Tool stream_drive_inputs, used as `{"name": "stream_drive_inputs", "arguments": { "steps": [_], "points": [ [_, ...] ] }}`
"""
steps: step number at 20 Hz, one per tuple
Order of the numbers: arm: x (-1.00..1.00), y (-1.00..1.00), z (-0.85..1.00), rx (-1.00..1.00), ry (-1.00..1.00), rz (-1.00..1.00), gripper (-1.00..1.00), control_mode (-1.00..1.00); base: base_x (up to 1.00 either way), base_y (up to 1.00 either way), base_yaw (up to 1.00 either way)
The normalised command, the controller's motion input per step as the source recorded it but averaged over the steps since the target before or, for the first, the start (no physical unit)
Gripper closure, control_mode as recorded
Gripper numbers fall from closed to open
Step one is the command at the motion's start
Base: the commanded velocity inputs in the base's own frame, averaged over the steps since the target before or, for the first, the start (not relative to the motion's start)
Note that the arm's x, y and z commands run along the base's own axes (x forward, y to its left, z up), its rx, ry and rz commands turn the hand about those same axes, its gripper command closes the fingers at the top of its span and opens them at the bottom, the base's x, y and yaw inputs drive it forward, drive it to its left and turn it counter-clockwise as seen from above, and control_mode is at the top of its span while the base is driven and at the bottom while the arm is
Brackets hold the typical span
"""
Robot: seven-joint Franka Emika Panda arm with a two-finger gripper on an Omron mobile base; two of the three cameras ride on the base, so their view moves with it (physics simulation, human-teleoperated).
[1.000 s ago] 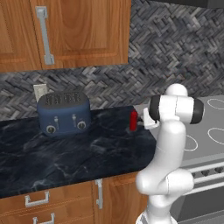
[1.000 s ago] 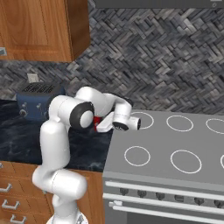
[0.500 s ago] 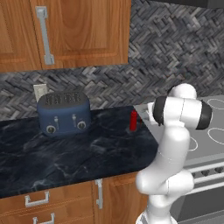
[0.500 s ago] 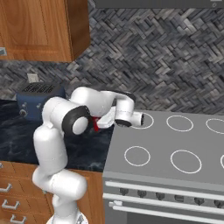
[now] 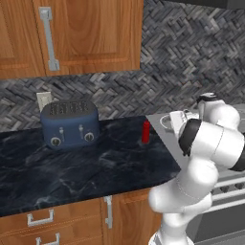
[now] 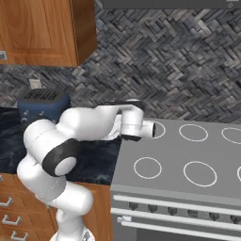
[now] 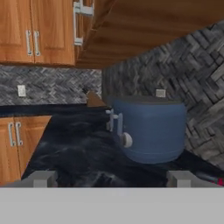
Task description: Collect the turmeric, ketchup, and shaker from the cabinet and place them next to the stove.
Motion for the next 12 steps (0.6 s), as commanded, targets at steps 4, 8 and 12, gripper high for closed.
{"name": "stream_drive_inputs", "arguments": {
  "steps": [4, 8, 12],
  "points": [
    [-0.76, 0.38, 0.5, 0.0, 0.06, -0.07, -1.0, -1.0, 0.0, 0.0, 0.0],
    [-0.65, 0.4, 0.33, -0.02, 0.14, -0.11, -1.0, -1.0, 0.0, 0.0, 0.0],
    [-0.47, 0.4, 0.21, -0.1, 0.24, -0.09, -1.0, -1.0, 0.0, 0.0, 0.0]
  ]
}}
